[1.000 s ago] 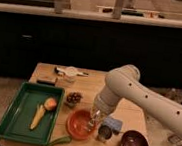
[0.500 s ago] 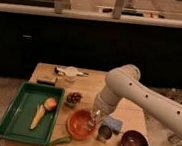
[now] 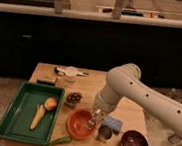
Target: Place fork in red bowl
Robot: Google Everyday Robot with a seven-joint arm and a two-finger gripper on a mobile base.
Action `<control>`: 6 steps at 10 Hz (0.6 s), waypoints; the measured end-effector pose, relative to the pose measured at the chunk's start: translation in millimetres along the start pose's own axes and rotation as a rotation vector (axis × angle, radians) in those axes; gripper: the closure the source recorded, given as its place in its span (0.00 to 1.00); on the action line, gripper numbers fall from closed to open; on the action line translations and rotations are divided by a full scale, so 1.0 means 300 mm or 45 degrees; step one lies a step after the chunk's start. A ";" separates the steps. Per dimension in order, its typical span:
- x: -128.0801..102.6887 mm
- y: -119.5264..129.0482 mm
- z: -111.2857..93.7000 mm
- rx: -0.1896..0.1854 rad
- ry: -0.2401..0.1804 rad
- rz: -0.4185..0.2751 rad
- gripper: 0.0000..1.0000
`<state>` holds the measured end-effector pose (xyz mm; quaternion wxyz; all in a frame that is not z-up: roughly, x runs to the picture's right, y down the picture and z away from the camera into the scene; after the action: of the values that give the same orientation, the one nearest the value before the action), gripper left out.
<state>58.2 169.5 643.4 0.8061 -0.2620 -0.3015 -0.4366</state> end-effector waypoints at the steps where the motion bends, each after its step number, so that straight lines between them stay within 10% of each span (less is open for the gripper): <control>1: 0.002 -0.003 -0.001 0.001 0.001 -0.001 1.00; 6: 0.009 -0.002 -0.001 -0.003 -0.001 0.001 1.00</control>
<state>58.8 167.5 645.1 0.8059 -0.2632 -0.3011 -0.4366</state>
